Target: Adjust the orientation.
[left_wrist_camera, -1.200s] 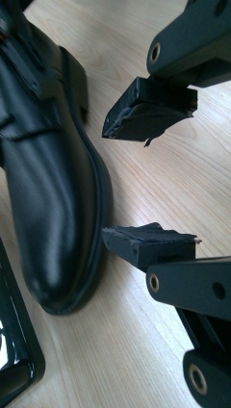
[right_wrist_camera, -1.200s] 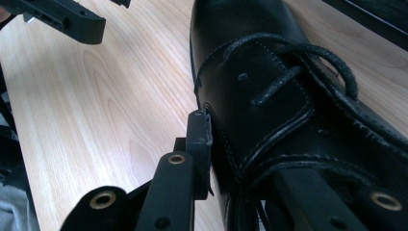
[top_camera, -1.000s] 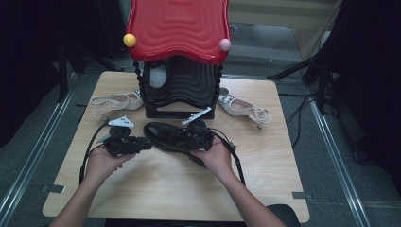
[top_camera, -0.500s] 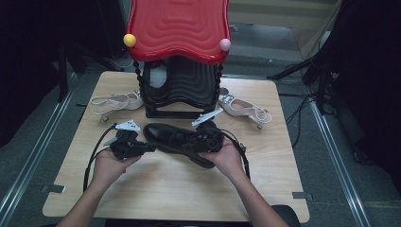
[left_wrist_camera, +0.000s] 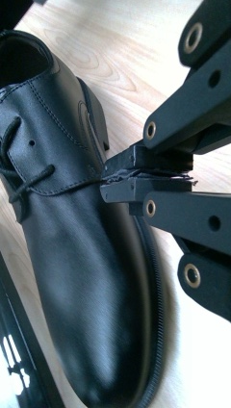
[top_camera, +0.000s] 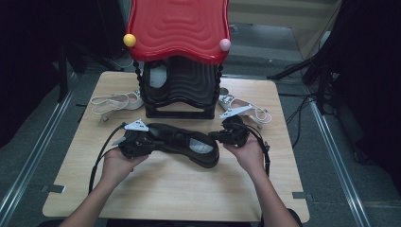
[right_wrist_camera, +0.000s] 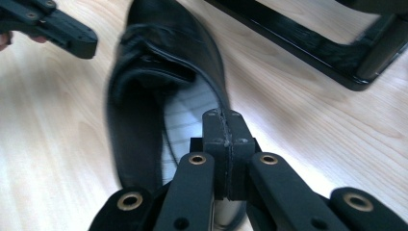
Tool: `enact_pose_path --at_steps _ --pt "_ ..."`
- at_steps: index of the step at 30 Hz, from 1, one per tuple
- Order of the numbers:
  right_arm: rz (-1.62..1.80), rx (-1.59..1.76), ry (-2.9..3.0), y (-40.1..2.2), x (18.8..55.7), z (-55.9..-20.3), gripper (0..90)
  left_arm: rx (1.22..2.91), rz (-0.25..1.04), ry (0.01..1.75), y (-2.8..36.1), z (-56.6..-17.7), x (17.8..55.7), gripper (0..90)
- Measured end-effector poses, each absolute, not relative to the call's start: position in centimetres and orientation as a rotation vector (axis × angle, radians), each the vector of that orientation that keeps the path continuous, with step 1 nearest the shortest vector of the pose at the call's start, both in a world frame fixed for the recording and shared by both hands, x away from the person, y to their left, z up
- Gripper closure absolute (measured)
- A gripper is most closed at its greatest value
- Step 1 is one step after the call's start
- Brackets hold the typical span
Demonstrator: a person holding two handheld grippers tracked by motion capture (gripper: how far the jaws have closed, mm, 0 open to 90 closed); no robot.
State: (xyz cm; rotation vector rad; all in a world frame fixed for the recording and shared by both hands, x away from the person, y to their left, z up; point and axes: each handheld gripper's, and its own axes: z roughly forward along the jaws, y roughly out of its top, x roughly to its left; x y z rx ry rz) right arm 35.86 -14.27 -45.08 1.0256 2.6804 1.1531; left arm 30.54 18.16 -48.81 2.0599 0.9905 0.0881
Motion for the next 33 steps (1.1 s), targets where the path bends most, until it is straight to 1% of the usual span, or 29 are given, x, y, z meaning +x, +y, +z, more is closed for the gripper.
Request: enact_pose_path --at_steps 9,13,17,23,25,29,33 --pt "1.121 1.014 2.611 -14.1 37.1 -46.3 90.0 2.064 0.075 0.969 16.4 -49.8 30.9 87.7" --pt "1.085 1.025 2.635 -13.6 37.3 -47.3 90.0 2.058 0.079 0.966 16.2 -49.9 30.9 89.0" --pt "1.089 1.048 2.633 -13.6 37.1 -47.3 90.0 2.051 0.071 0.975 16.3 -49.9 30.9 88.9" --pt "1.098 1.049 2.651 -13.6 36.1 -47.4 90.0 2.051 0.042 0.979 16.6 -49.7 31.2 88.5" --pt "1.105 1.057 2.653 -13.7 35.9 -47.4 90.0 2.056 0.053 0.98 16.6 -49.7 31.2 88.4" --pt "1.113 1.073 2.655 -13.6 34.7 -47.5 90.0 2.05 0.02 0.979 16.7 -49.7 31.5 88.4" --pt "1.147 1.164 2.636 -13.9 33.2 -47.6 90.0 2.068 0.003 0.959 16.4 -49.9 31.5 88.3"
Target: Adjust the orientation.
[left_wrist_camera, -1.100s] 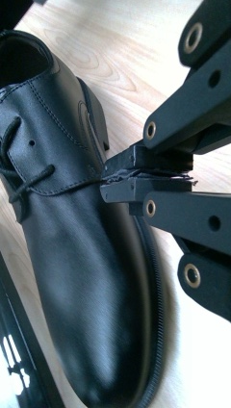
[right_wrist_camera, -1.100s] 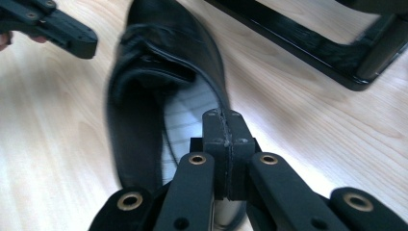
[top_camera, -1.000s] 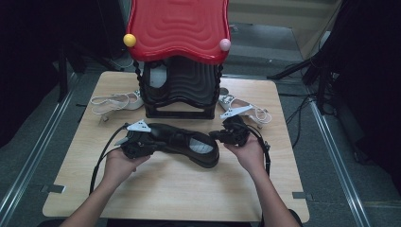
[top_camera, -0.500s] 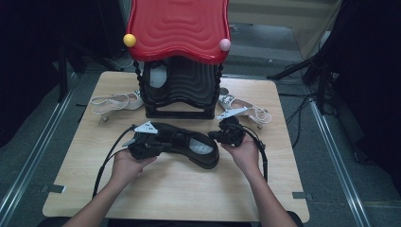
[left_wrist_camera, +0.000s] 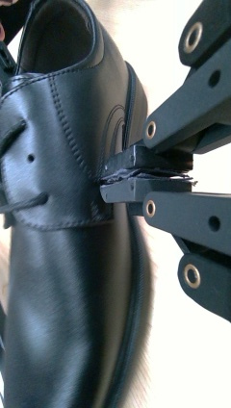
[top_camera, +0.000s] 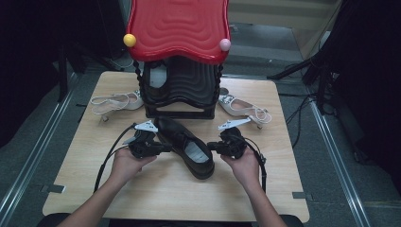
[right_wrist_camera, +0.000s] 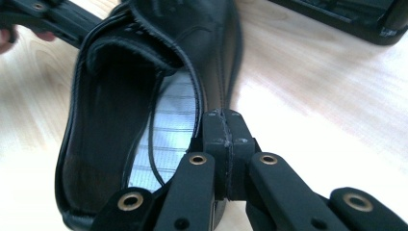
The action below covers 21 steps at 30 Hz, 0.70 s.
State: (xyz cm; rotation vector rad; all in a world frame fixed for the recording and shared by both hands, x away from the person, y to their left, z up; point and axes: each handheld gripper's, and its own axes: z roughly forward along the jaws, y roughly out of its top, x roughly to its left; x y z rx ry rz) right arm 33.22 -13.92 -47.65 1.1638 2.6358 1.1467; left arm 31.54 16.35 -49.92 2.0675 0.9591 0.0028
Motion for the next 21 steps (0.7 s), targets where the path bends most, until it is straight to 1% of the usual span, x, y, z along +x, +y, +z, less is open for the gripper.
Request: enact_pose_path --at_steps 5,6,7,9,16,19,21 --pt "1.154 1.207 2.596 -13.9 32.3 -47.8 90.0 2.087 -0.025 0.941 15.8 -50.0 31.8 88.2" --pt "1.171 1.231 2.586 -14.1 31.9 -47.9 90.0 2.09 -0.086 0.923 15.6 -50.2 32.0 86.9" --pt "1.176 1.243 2.583 -14.2 31.7 -47.9 90.0 2.092 -0.105 0.905 15.4 -50.3 32.1 86.5" --pt "1.191 1.278 2.575 -14.4 31.1 -48.0 90.0 2.099 -0.084 0.889 15.1 -50.4 32.0 86.1" --pt "1.188 1.294 2.565 -14.4 29.0 -48.0 90.0 2.091 -0.102 0.887 14.2 -50.4 32.2 89.1" --pt "1.176 1.294 2.564 -14.3 28.7 -47.9 90.0 2.097 -0.097 0.885 14.1 -50.4 32.3 89.2" --pt "1.176 1.299 2.558 -14.3 28.7 -47.9 90.0 2.089 -0.122 0.89 14.1 -50.4 32.5 89.2"
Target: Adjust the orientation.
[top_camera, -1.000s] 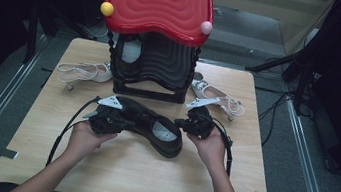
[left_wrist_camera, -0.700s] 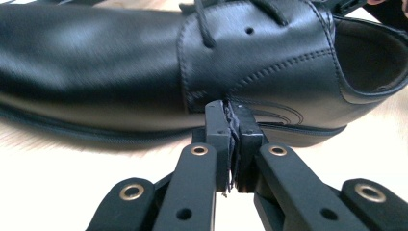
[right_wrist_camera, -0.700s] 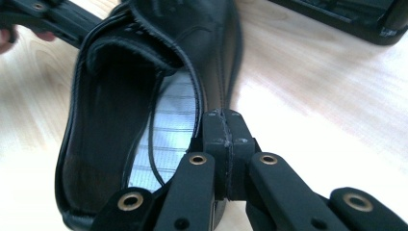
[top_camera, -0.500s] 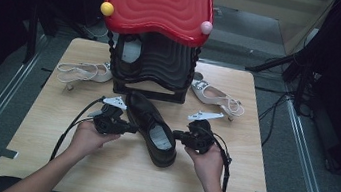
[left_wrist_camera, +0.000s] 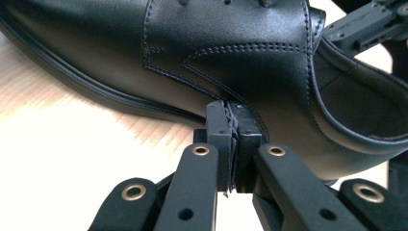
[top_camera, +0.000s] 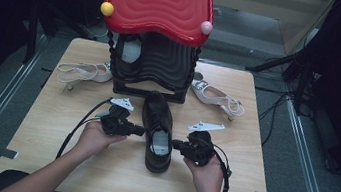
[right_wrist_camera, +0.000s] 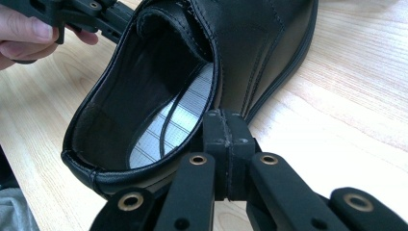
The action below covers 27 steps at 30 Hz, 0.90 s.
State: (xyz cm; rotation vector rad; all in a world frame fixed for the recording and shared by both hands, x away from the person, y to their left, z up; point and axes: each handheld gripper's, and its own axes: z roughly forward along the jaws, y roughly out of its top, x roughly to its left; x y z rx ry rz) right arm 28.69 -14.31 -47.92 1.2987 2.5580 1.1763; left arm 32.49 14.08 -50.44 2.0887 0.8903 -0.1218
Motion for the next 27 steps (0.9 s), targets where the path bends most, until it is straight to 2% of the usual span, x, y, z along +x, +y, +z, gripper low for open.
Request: enact_pose_path --at_steps 16,19,25,27 --pt "1.159 1.326 2.544 -14.2 28.0 -47.8 90.0 2.06 -0.171 0.911 13.6 -50.7 33.6 88.9" --pt "1.173 1.329 2.54 -14.4 28.1 -47.8 89.1 2.079 -0.166 0.949 14.1 -50.4 33.8 80.6" --pt "1.21 1.332 2.531 -14.8 28.3 -46.7 77.8 2.068 -0.136 0.952 15.4 -49.2 33.8 67.5" --pt "1.216 1.336 2.526 -14.8 28.3 -46.5 75.4 2.066 -0.15 0.949 15.8 -48.8 33.9 66.2"
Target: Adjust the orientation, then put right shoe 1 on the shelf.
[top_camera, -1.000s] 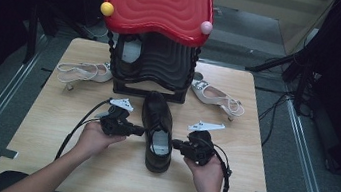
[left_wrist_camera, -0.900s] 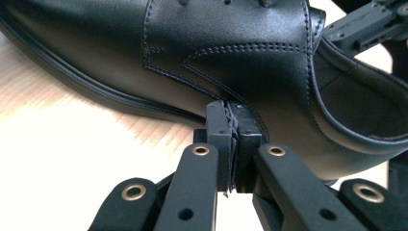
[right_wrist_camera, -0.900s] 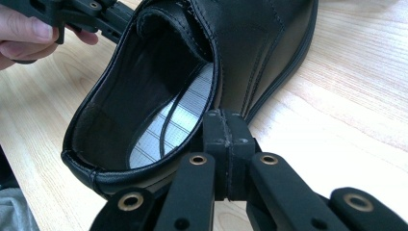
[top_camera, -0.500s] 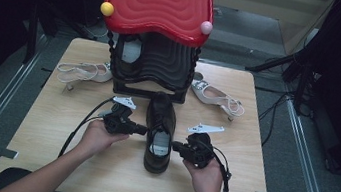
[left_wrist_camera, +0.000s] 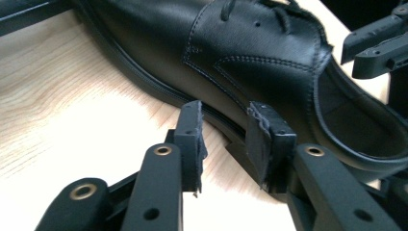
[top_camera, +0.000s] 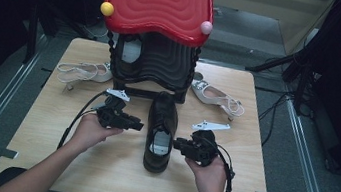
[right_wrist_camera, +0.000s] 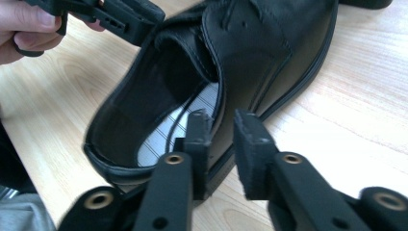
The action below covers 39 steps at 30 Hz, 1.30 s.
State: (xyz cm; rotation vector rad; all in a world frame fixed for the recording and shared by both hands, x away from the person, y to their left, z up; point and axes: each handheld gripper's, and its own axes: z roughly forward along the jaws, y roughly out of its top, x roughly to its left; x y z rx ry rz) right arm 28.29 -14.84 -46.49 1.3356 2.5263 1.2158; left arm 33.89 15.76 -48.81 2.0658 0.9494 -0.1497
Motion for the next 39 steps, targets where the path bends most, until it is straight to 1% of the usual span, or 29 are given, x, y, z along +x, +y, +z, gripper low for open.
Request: enact_pose_path --at_steps 2,4,5,6,7,8,11,17,29,35,39 --pt "1.235 1.345 2.532 -14.9 28.4 -46.1 69.4 2.069 -0.155 0.946 16.0 -48.4 34.1 64.3" --pt "1.227 1.36 2.513 -14.7 28.3 -45.5 68.8 2.068 -0.154 0.94 16.3 -47.8 34.3 68.5" --pt "1.227 1.36 2.513 -14.7 28.3 -45.5 68.8 2.052 -0.155 0.938 16.5 -47.6 34.4 68.5" --pt "1.232 1.367 2.512 -14.6 28.3 -45.3 68.0 2.045 -0.156 0.929 16.8 -47.3 34.5 71.3" --pt "1.241 1.368 2.521 -14.3 28.2 -44.9 66.9 2.039 -0.155 0.926 16.9 -47.1 34.5 78.7" --pt "1.246 1.365 2.518 -14.1 28.1 -44.7 66.9 2.059 -0.121 0.905 17.1 -46.6 34.4 84.1" --pt "1.256 1.364 2.536 -13.8 28.1 -44.5 66.9 2.076 -0.108 0.893 17.2 -46.2 34.4 89.6" --pt "1.239 1.332 2.592 -12.1 28.4 -44.3 67.0 2.068 -0.076 0.861 17.4 -43.9 35.3 89.2" --pt "1.162 1.338 2.648 -9.4 29.1 -44.5 60.9 2.036 -0.048 0.832 17.6 -38.9 37.1 86.7" --pt "1.126 1.353 2.671 -8.4 29.5 -44.9 57.5 2.035 -0.021 0.832 17.8 -37.3 37.9 86.4" --pt "1.103 1.362 2.689 -7.8 29.7 -45.2 57.1 2.035 -0.003 0.828 17.9 -36.2 38.4 86.0"
